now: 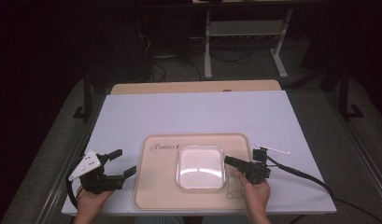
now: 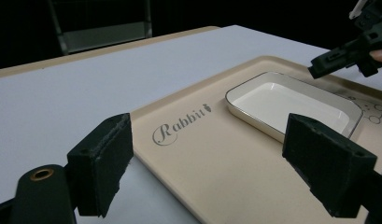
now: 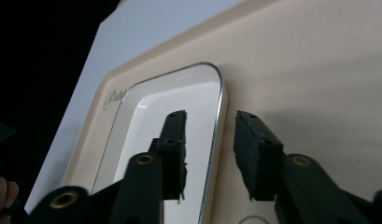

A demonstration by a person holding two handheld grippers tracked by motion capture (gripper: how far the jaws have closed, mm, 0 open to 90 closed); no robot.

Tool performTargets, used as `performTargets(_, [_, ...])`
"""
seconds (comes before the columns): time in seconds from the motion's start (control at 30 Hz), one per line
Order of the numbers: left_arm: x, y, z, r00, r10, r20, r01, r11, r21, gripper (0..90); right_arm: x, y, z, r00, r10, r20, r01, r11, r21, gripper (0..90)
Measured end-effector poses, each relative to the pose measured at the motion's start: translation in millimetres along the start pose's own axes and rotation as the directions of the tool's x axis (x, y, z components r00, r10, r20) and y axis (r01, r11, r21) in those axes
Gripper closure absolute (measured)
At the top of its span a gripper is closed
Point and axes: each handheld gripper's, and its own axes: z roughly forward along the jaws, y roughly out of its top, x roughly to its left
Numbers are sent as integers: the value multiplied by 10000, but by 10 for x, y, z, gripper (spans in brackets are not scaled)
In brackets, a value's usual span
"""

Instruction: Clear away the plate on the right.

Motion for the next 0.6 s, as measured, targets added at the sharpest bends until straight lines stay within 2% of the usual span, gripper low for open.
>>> performTargets(0.1, [5, -4, 5, 10000, -7, -29, 7, 10000, 51, 160, -27, 38, -30, 9994, -357, -8, 357, 9993, -56, 556])
performTargets(0.23, [5, -5, 7, 10000, 42, -6, -42, 9999, 103, 160, -27, 75, -77, 9944, -1049, -127, 1040, 9929, -586, 484])
performTargets(0.37, [5, -9, 17, 10000, 1, -21, -1, 9999, 162, 161, -55, 114, -154, 9819, -1891, 73, 1888, 9758, -1106, 417])
performTargets(0.6, [-6, -15, 51, 10000, 51, 50, -52, 9994, 328, 160, -165, 239, -319, 9593, -2822, -125, 2760, 9457, -1716, 338])
